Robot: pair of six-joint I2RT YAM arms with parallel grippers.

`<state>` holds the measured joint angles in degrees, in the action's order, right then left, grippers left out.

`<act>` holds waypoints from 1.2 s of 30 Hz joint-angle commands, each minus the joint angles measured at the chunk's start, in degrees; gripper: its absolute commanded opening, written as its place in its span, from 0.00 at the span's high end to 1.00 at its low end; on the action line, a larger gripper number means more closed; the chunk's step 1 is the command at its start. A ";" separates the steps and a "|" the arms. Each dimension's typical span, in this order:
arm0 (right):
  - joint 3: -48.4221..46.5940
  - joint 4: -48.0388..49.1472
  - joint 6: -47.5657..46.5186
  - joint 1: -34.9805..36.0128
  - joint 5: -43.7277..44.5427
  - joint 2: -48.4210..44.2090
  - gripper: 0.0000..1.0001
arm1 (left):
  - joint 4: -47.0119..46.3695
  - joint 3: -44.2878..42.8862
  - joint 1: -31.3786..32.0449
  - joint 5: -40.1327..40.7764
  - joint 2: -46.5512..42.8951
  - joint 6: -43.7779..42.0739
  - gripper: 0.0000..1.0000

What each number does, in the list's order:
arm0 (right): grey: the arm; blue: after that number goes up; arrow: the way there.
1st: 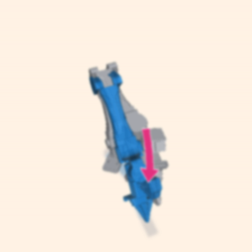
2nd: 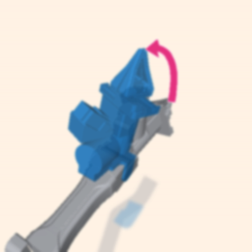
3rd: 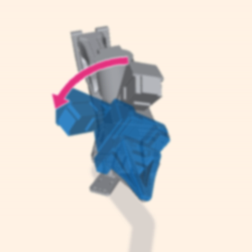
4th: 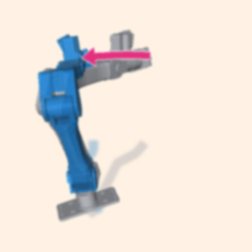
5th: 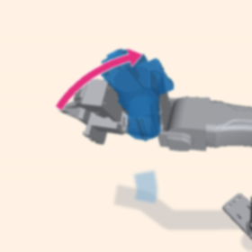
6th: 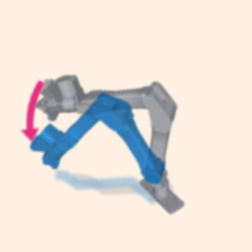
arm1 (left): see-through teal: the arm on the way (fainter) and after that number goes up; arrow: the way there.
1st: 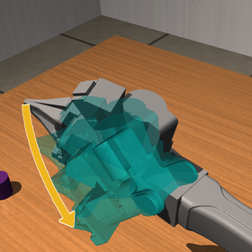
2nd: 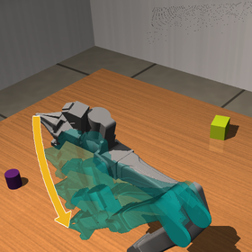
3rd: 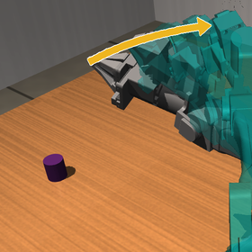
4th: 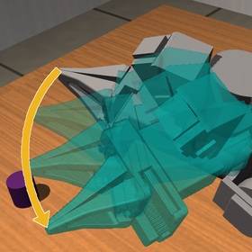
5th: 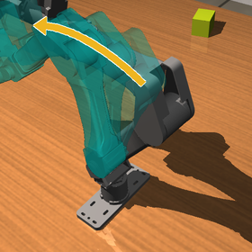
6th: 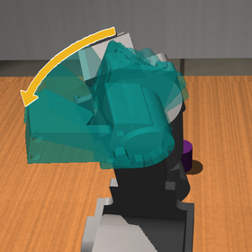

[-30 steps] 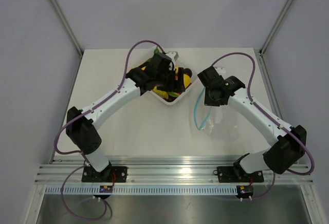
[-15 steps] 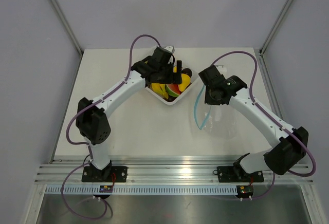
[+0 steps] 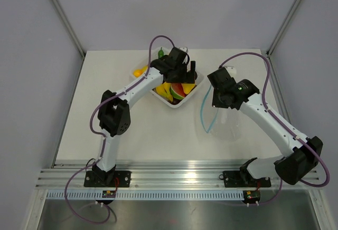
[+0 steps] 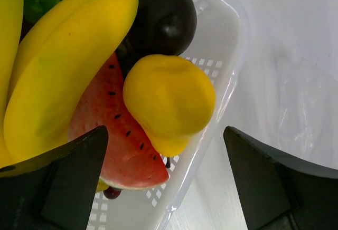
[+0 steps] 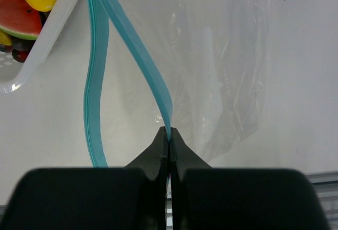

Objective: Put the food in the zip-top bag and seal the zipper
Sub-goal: Pick up the fake fruit from the bin.

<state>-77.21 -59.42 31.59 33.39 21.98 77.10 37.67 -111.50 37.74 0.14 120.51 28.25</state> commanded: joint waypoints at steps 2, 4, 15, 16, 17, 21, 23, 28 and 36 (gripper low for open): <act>-0.22 0.80 0.49 0.45 0.79 -1.60 1.00 | -1.63 -4.33 -0.03 -0.76 2.62 -0.92 0.05; -0.22 0.71 0.49 0.36 0.70 -1.69 1.00 | -1.90 -4.60 -0.03 -0.67 3.15 -0.83 0.05; -0.05 1.06 0.05 0.45 0.00 -1.87 1.00 | -3.30 -5.57 0.06 2.23 6.05 0.84 0.09; -0.05 1.15 0.05 0.36 -0.18 -1.69 1.00 | -3.65 -5.57 0.06 2.23 6.32 1.02 0.11; -0.13 1.23 -0.04 0.36 -0.27 -1.60 1.00 | -3.74 -5.57 0.06 2.32 6.32 1.10 0.12; -0.13 1.32 -0.13 0.36 -0.27 -1.69 1.00 | -4.71 -5.30 0.06 2.49 6.49 1.98 0.19; -0.05 1.32 -0.22 0.36 -0.36 -1.78 1.00 | -4.89 -5.22 0.06 2.49 6.49 2.16 0.24; 0.83 1.67 -0.13 0.36 -0.27 -2.30 1.00 | -5.68 -4.60 0.14 2.49 5.62 2.51 0.37; 1.71 1.94 0.22 0.45 -0.44 -2.92 1.00 | -10.33 3.56 0.14 3.63 -2.28 3.04 0.57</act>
<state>-75.70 -59.13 31.57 33.39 21.41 75.83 31.42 -110.28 37.91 1.34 124.49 30.74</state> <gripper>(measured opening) 0.012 0.731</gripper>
